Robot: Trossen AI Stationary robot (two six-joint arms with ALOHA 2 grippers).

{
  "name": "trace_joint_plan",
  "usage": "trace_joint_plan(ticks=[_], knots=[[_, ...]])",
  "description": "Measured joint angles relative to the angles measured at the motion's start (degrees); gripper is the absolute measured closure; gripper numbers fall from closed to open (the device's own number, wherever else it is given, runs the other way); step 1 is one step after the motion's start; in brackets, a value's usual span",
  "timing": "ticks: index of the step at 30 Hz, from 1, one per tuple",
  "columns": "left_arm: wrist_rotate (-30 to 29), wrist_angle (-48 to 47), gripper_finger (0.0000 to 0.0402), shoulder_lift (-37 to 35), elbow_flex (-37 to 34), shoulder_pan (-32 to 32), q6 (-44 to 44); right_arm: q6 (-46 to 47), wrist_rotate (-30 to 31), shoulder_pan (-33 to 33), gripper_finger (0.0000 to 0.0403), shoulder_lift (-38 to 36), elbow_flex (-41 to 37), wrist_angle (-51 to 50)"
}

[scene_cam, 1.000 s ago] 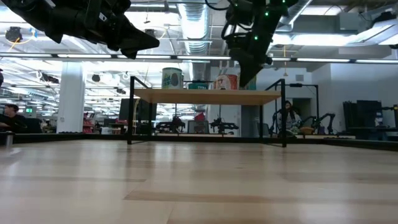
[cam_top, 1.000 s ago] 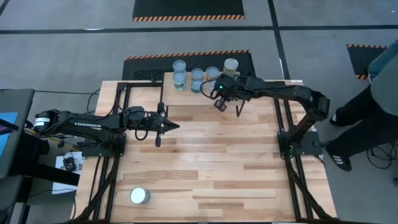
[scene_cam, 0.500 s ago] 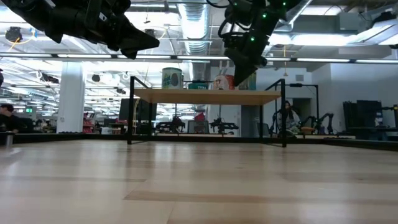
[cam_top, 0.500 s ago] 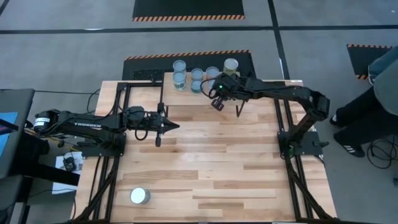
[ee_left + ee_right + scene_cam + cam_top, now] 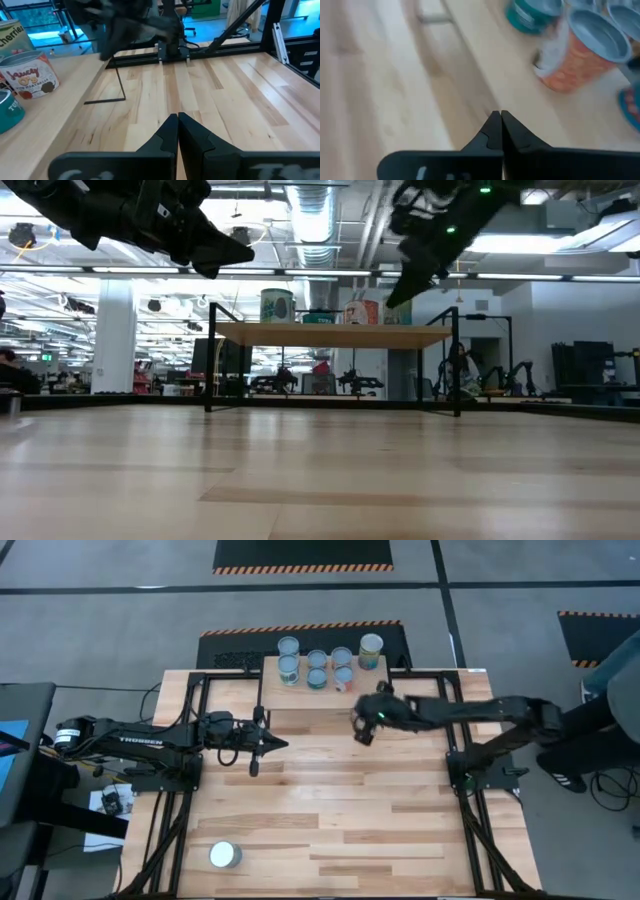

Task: Pick and place cans onto a shelf
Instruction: Put the blue can on the table

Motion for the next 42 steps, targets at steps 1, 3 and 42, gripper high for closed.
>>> trace_joint_plan(ticks=[1,3,42], knots=[[0.29,0.00,0.0400,-0.01,0.00,-0.05,-0.14,-0.03,-0.16,1.37,0.0399,-1.80,-2.78,3.59],[0.50,0.05,0.0400,-0.01,0.00,-0.41,-1.00,-0.82,-1.42,4.28,0.0398,-5.39,-8.33,11.43],[-1.99,-63.24,0.0270,8.84,22.38,-49.19,-38.07,8.09,6.44,26.09,0.0391,-10.12,-34.92,48.16]])
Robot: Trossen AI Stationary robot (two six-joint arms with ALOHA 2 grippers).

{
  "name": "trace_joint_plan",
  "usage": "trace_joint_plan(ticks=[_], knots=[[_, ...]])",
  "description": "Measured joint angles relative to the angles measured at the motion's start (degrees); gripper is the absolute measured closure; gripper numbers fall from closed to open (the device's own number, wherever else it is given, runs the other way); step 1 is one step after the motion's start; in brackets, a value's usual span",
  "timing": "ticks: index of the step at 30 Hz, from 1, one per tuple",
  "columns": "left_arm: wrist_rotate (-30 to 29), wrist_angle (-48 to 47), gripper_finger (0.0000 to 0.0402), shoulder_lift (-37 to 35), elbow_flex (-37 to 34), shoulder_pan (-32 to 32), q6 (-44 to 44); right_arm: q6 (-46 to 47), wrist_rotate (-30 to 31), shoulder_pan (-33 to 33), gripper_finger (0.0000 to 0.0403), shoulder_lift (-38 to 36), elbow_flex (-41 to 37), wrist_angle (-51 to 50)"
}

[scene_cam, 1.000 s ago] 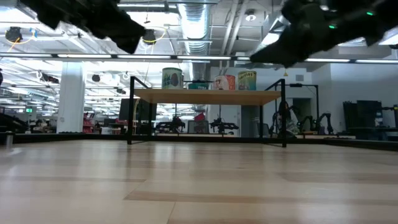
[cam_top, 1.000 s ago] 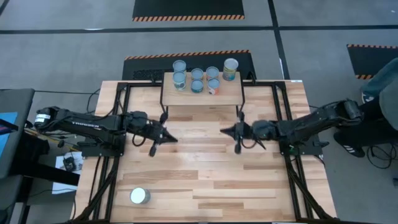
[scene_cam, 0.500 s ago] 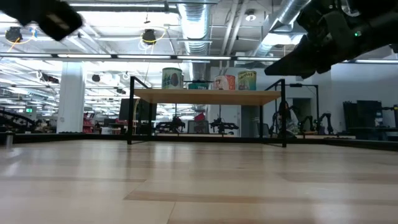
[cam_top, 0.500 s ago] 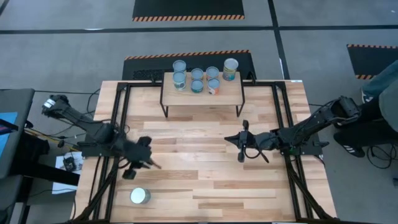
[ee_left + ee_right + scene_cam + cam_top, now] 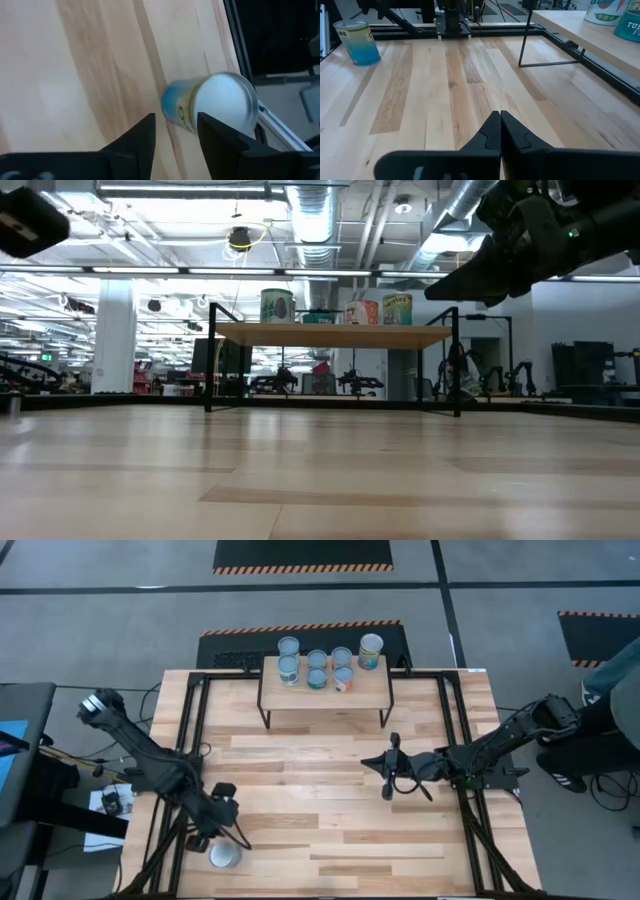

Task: Pick and place cans onto a shelf
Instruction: Put the blue can on the table

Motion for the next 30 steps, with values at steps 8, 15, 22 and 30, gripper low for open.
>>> trace_joint_plan(ticks=[8,15,22,30], knots=[[2.30,1.92,0.0271,3.72,0.00,-0.58,-0.62,0.09,0.00,0.00,0.0392,0.00,0.00,-0.14],[3.84,2.00,0.0271,6.14,-0.02,-0.58,-0.59,1.04,-0.01,0.00,0.0389,0.00,0.02,-0.79],[4.89,2.28,0.0272,8.03,0.07,-0.56,0.14,1.46,0.00,0.00,0.0389,0.00,0.02,-1.82],[4.11,3.44,0.0344,7.81,0.07,-0.02,2.38,1.62,0.00,0.00,0.0389,0.02,0.02,-1.82]])
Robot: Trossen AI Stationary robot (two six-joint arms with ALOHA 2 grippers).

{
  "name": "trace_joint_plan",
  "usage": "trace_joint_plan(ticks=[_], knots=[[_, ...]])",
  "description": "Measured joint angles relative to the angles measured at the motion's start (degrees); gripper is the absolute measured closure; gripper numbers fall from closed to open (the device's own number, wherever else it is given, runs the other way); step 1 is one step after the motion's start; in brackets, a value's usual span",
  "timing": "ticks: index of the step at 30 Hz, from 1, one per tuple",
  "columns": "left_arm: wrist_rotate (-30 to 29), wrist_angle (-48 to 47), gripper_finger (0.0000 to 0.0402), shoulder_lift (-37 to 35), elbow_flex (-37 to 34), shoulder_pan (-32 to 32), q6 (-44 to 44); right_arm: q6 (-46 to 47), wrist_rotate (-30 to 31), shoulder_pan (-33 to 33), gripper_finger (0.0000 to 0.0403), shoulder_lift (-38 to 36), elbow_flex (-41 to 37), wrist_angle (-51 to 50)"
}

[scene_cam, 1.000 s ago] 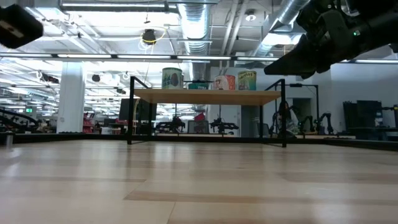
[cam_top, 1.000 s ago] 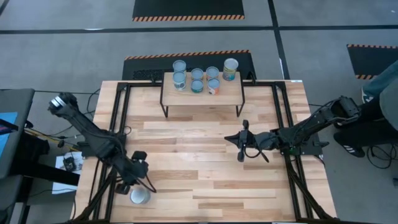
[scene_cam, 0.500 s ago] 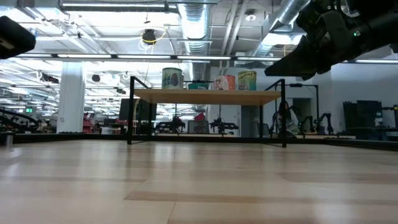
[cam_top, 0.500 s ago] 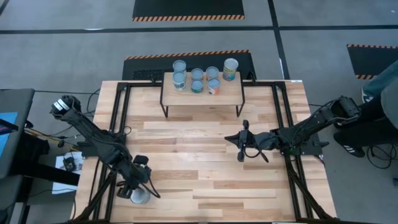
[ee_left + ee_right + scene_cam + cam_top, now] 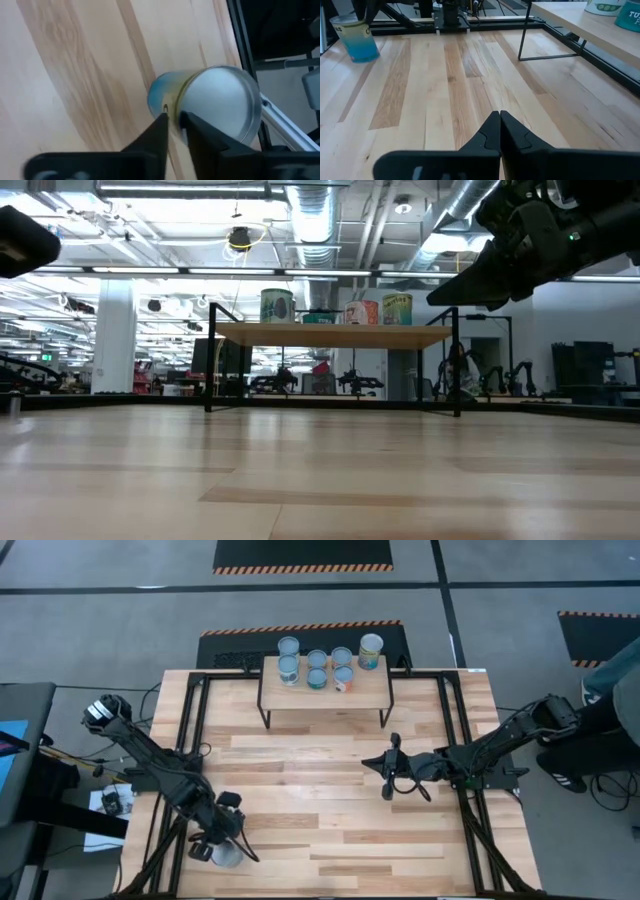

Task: Pick and place cans onto a shelf
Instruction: Put the blue can on the table

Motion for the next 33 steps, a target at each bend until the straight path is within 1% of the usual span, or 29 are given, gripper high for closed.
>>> trace_joint_plan(ticks=[2,4,9,12,17,22,27,33], knots=[[-0.26,1.57,0.0377,0.05,-0.05,0.53,1.62,0.00,0.00,0.00,0.0388,0.00,0.00,0.00],[0.43,2.91,0.0394,0.13,-0.11,1.54,2.99,0.00,0.00,0.00,0.0388,0.00,0.00,0.00],[1.73,3.69,0.0400,0.15,-0.13,5.31,6.79,0.00,0.00,0.00,0.0388,0.00,0.00,0.00],[1.59,3.13,0.0401,0.19,1.52,8.43,9.11,0.27,0.00,0.00,0.0388,0.00,0.00,0.00],[-3.34,2.53,0.0401,0.17,5.82,15.87,9.79,0.41,0.00,0.00,0.0388,0.00,0.00,0.00],[-4.09,2.71,0.0401,0.71,9.50,24.19,10.73,0.44,0.00,0.00,0.0388,0.00,0.00,0.00],[-5.33,2.67,0.0401,4.42,12.85,31.63,15.51,0.42,0.00,0.00,0.0388,0.00,0.00,0.00],[-5.12,-0.86,0.0402,13.33,18.82,37.34,20.60,0.42,0.00,0.00,0.0388,0.00,0.00,-0.02]])
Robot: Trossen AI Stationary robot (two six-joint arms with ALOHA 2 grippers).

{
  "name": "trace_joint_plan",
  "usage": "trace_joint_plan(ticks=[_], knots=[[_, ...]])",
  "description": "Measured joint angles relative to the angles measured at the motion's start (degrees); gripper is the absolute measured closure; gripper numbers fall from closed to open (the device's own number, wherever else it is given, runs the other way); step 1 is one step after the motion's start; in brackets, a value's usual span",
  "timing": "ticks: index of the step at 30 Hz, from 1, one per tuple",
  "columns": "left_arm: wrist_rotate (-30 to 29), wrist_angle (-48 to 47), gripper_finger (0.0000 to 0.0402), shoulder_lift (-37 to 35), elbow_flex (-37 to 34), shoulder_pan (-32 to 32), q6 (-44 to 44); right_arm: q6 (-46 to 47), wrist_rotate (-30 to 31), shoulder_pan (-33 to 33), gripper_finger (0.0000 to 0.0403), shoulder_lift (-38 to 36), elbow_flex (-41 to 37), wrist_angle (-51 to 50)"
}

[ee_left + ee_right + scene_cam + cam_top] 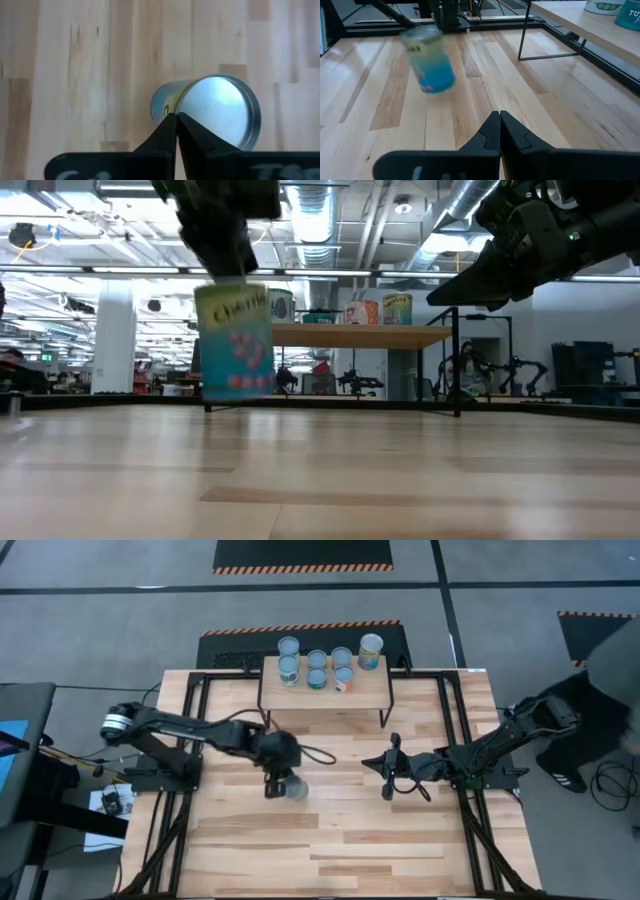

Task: Pick and place cans onto a shelf
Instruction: Put the blue can on the table, then put the blue can on the shelf

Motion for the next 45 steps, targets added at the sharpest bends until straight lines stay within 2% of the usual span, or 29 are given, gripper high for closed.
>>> trace_joint_plan(ticks=[6,10,19,27,41,45], knots=[[0.16,-4.23,0.0401,8.37,6.41,3.76,6.43,0.02,-0.02,0.00,0.0388,0.00,0.02,-0.46],[0.09,-4.85,0.0401,11.36,9.63,5.96,8.91,0.02,0.00,0.00,0.0388,0.00,0.02,-0.55],[-0.31,-4.45,0.0401,12.48,10.90,10.63,10.23,0.48,-0.01,0.00,0.0388,0.00,0.04,-1.52],[-0.13,-3.82,0.0400,13.29,10.86,11.23,10.74,0.52,-0.02,0.00,0.0388,0.00,0.04,-1.51],[-0.12,-3.63,0.0341,13.18,10.86,11.23,11.94,0.57,-0.01,0.00,0.0388,0.00,0.04,-1.50],[-0.14,-3.87,0.0329,11.21,10.87,11.23,12.66,0.52,0.00,0.00,0.0388,0.00,0.04,-1.53]])
